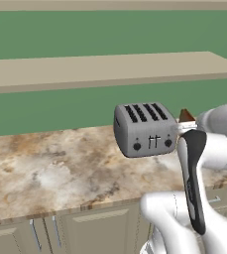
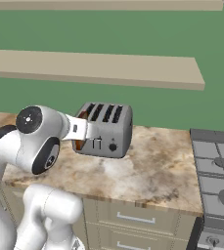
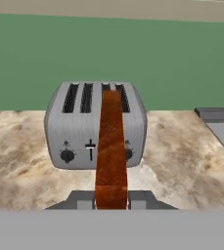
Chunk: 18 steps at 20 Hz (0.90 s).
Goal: Start the toaster. Once the lever pops up, take the bread to the plate on the dining counter.
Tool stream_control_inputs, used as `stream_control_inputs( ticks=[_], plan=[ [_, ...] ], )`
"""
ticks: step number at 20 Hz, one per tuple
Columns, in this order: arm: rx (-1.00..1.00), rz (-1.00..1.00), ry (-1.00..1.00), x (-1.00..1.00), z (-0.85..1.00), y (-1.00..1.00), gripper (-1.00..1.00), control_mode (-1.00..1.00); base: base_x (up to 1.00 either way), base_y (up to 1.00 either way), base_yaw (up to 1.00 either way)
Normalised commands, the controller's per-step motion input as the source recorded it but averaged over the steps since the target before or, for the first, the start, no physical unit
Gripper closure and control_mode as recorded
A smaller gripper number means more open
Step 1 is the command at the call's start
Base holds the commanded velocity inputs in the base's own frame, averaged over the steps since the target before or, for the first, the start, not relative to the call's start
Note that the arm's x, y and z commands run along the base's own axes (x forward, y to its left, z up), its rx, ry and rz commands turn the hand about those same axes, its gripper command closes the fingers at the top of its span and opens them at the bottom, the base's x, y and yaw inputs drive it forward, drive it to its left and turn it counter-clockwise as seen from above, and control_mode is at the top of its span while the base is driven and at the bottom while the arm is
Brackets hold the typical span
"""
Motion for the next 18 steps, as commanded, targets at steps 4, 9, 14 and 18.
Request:
stream_control_inputs(
  ticks=[4,9,14,18],
  plan=[
    [0.00,0.00,0.02,-0.23,0.00,0.24,1.00,-1.00,0.00,0.00,0.00],
    [0.00,0.00,0.00,-0.19,0.00,0.15,1.00,-1.00,0.00,0.00,0.00],
    [0.00,0.00,0.00,-0.07,0.00,0.22,1.00,-1.00,0.00,0.00,0.00],
    [0.00,0.02,0.00,-0.05,0.00,0.11,1.00,-1.00,0.00,0.00,0.00]
  ],
)
